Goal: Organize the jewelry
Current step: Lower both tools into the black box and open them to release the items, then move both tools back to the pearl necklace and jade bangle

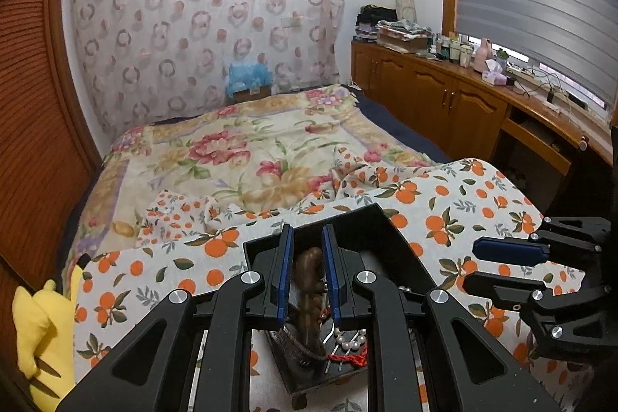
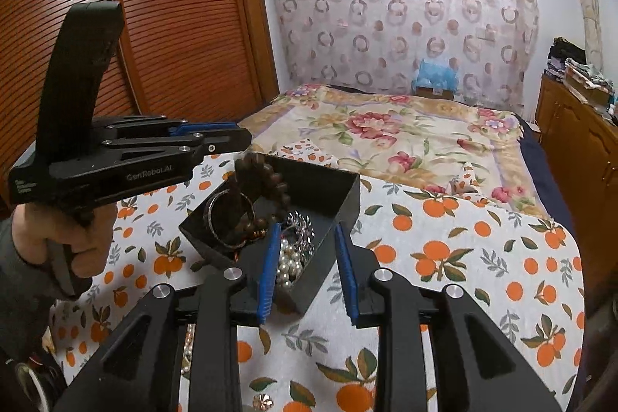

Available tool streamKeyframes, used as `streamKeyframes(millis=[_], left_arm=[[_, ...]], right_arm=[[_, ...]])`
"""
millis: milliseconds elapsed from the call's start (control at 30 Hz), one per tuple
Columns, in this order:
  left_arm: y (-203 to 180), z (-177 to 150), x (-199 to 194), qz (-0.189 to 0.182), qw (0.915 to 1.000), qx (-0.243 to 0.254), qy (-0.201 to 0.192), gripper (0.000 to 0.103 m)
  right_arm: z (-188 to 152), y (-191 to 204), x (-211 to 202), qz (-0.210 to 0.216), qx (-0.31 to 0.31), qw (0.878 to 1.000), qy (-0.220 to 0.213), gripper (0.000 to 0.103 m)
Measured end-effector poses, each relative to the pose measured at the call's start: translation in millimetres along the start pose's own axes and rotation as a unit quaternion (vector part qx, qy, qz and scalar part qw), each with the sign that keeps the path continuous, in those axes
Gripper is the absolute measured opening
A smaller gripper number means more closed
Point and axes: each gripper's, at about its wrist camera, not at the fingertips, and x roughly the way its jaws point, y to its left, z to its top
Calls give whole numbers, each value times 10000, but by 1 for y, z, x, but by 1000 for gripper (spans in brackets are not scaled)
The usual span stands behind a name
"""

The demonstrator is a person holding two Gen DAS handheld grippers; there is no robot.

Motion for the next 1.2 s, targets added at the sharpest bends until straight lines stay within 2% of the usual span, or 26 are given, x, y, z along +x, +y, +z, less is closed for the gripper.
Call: streamKeyframes(millis=[100,167,233,400,733,867,933,1200], left_arm=[[-1,-7,-6,21,10000,30,3,15],[-2,-16,-13,-13,10000,45,-6,19],[-3,-26,-20,-27,10000,57,1,28],[-6,-56,-39,-204,9998,43,65,36],[-13,-110,-57,-366,9986,-35,367,36],[-17,-127,-54,-532,9968,-56,589,35],[-23,-136,-51,-589,9957,34,719,28],[-29,-152,-41,-644,9931,65,981,27]], right_arm=[[-8,1,-8,-49,-47,10000,6,31],[-15,3,-14,-82,-72,9999,25,31],[-22,5,-19,-68,-78,9999,47,31],[-48,11,-29,-46,-136,9997,211,31],[-95,29,-34,-62,-401,9965,733,31],[-106,32,-33,-28,-420,9949,917,31],[-110,33,-31,-27,-434,9940,1006,31],[-119,32,-26,-127,-433,9919,1185,31]])
